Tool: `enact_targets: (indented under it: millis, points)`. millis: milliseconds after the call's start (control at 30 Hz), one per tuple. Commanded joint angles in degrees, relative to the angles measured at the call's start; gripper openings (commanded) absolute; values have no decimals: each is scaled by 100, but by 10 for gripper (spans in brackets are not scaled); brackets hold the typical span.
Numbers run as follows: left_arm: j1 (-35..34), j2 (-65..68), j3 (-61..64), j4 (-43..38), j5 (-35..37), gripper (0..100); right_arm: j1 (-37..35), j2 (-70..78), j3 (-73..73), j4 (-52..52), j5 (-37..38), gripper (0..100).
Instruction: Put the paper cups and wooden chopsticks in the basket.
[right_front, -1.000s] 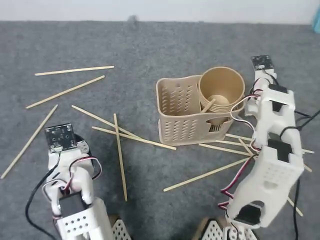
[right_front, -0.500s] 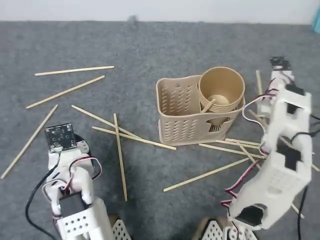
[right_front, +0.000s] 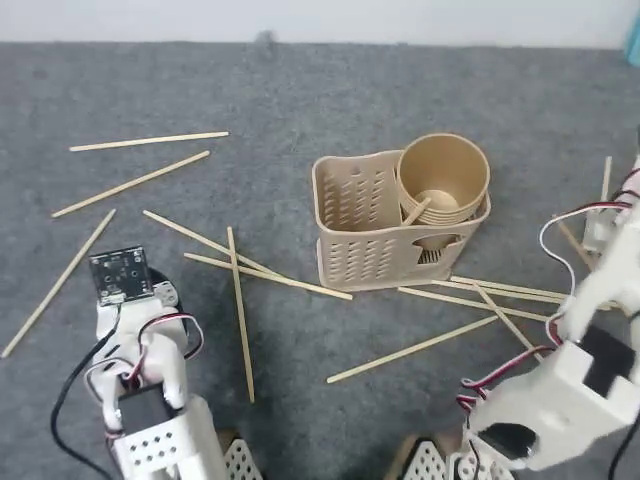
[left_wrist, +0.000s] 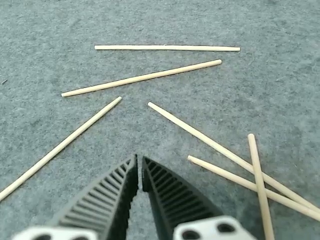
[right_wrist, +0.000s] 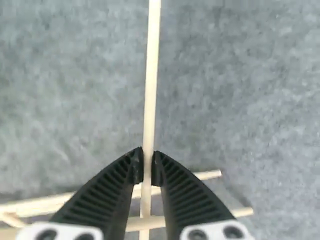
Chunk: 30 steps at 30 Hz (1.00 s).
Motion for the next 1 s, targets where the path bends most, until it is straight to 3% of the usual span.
enact_targets:
  millis: [0,267,433,967]
  points:
    - [0,53,-22,18,-35,13,-40,-435,-97,-400,-536,8]
    - [-18,53,-22,18,-35,13,-971,-558,-149,-901,-1829,8]
    - [-18,53,-22,18,-35,13,-1147,-1393,343,-1393,-2453,8]
    - [-18,44,-22,18,-35,13,-1253,-6712,4519,-3451,-2567,8]
